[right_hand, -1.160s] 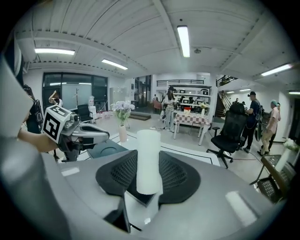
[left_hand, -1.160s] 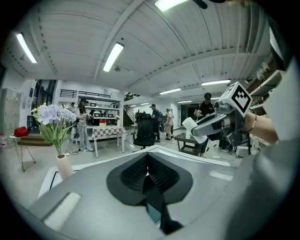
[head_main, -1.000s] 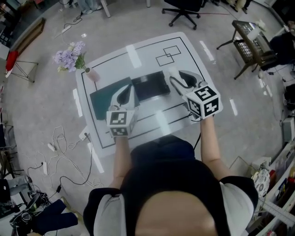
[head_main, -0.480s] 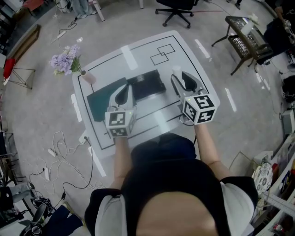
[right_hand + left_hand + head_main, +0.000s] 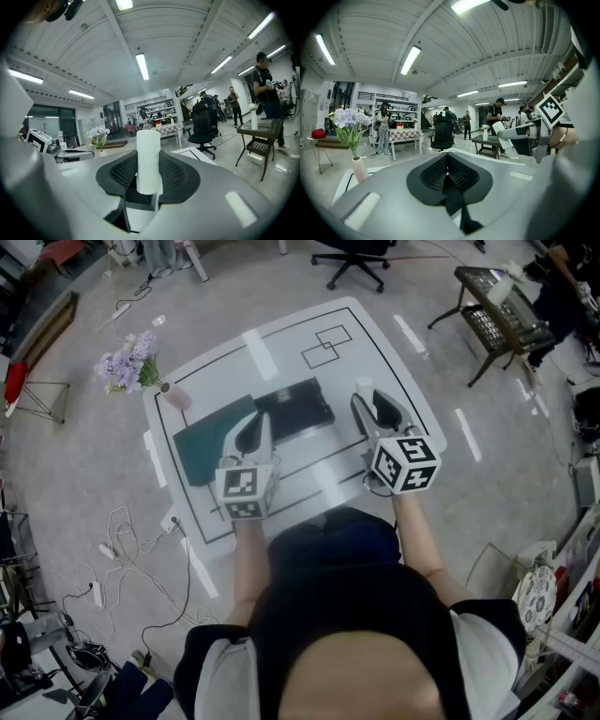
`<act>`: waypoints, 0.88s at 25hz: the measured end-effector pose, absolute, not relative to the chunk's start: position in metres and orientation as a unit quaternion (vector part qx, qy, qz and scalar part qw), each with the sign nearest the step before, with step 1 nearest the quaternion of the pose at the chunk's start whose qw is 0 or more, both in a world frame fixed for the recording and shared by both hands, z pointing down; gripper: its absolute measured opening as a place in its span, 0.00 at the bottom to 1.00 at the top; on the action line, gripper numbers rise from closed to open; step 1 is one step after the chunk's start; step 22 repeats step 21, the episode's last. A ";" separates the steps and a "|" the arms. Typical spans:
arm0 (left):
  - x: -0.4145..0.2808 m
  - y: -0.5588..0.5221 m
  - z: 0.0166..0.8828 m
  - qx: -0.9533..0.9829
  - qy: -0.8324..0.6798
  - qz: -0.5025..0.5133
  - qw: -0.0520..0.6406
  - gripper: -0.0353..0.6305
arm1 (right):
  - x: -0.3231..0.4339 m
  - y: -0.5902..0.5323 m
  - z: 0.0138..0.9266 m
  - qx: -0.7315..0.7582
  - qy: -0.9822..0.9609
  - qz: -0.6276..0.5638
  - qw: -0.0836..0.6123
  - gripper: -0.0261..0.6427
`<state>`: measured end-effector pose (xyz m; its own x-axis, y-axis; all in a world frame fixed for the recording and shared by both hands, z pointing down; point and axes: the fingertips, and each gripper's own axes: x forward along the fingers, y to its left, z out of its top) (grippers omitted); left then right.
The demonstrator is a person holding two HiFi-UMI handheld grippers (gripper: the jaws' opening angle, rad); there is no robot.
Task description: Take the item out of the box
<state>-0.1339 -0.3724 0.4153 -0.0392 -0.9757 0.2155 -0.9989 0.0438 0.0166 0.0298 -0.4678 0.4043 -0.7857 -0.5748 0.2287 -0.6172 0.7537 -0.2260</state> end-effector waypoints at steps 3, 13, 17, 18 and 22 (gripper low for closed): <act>-0.131 -0.373 0.417 0.690 -0.715 0.068 0.086 0.07 | 0.031 -0.470 0.406 0.321 -0.933 0.145 0.077 0.24; -0.129 -0.374 0.419 0.693 -0.712 0.072 0.089 0.07 | 0.027 -0.470 0.409 0.319 -0.933 0.142 0.089 0.24; -0.129 -0.376 0.419 0.693 -0.712 0.072 0.090 0.07 | 0.027 -0.470 0.409 0.318 -0.933 0.144 0.091 0.24; -0.129 -0.376 0.420 0.693 -0.711 0.073 0.090 0.07 | 0.026 -0.471 0.410 0.318 -0.933 0.144 0.091 0.24; -0.131 -0.377 0.420 0.693 -0.711 0.074 0.090 0.07 | 0.025 -0.471 0.410 0.318 -0.933 0.145 0.088 0.24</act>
